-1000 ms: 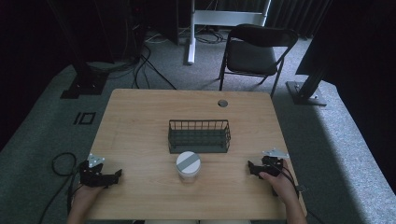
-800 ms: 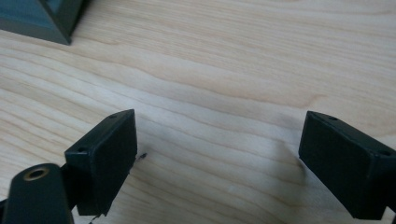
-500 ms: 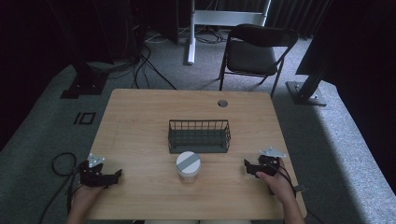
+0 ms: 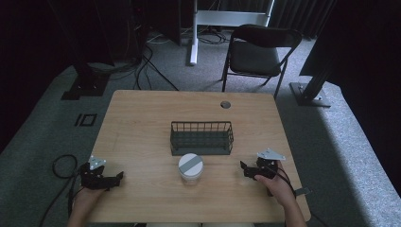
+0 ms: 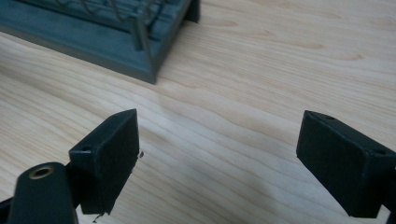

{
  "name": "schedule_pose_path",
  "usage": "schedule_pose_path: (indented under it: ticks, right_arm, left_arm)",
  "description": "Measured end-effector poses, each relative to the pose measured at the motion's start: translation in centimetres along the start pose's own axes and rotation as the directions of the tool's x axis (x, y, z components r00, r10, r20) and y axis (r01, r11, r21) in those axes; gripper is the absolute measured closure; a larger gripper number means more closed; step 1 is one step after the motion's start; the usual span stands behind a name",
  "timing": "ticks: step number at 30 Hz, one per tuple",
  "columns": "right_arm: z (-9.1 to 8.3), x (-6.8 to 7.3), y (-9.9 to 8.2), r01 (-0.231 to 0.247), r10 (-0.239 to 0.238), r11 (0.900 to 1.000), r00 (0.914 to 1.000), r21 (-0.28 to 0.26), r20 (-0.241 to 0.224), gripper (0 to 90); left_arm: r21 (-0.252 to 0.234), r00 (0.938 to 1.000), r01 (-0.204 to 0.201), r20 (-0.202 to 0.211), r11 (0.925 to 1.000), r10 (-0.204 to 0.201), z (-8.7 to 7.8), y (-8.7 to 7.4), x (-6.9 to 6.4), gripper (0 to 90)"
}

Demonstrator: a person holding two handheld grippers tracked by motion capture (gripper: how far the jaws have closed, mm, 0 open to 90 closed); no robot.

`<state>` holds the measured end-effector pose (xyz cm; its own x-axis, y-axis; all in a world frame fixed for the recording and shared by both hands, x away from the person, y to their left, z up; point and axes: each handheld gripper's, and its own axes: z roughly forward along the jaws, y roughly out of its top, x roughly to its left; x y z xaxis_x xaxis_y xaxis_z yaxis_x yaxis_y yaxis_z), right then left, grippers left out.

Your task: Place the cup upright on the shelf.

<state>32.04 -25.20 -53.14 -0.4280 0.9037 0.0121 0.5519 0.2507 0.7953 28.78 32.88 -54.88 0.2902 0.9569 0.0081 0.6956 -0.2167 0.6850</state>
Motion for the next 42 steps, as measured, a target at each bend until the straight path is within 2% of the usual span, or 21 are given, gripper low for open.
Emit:
schedule_pose_path:
  ticks: [12, 22, 30, 34, 36, 37, 38, 42]
  right_arm:
    - [0.0, 2.0, 0.4, 0.043, -0.045, 0.9987, 0.9945, -0.028, -0.094, 13.0]
    - [0.5, 4.1, 0.6, 0.069, -0.075, 0.9968, 0.9815, -0.04, -0.176, 13.0]
    - [0.6, 5.9, 0.8, 0.1, -0.11, 0.9935, 0.9668, -0.054, -0.231, 13.0]
    - [0.7, 6.8, 0.8, 0.118, -0.13, 0.9912, 0.9565, -0.059, -0.261, 13.0]
    - [0.7, 7.0, 0.8, 0.122, -0.134, 0.9907, 0.9552, -0.062, -0.264, 13.0]
    - [0.8, 7.5, 0.8, 0.131, -0.143, 0.9895, 0.95, -0.061, -0.278, 13.0]
    - [0.8, 7.7, 0.8, 0.134, -0.146, 0.989, 0.9488, -0.063, -0.28, 13.0]
    - [0.8, 8.7, 0.7, 0.156, -0.17, 0.9854, 0.9349, -0.067, -0.312, 13.0]
  left_arm:
    - [0.0, 1.0, 0.0, 0.0, 1.0, 0.0, 0.0, 0.0, 0.0, 0.1]
    - [0.0, 1.0, -0.001, 0.001, 1.0, 0.001, 0.0, 0.0, 0.0, 0.1]
    - [0.001, 1.0, -0.002, 0.001, 1.0, 0.002, 0.0, 0.0, 0.0, 0.1]
    - [0.0, 1.0, -0.002, 0.001, 1.0, 0.002, 0.0, 0.0, 0.0, 0.1]
    - [0.0, 1.0, -0.002, 0.001, 1.0, 0.002, 0.0, 0.0, 0.0, 0.1]
    - [0.0, 1.0, -0.002, 0.001, 1.0, 0.002, 0.0, 0.0, 0.0, 0.1]
    - [0.0, 1.0, -0.002, 0.001, 1.0, 0.002, 0.0, 0.0, 0.0, 0.1]
    - [0.0, 1.0, -0.004, 0.004, 1.0, 0.004, 0.0, 0.0, 0.0, 0.1]
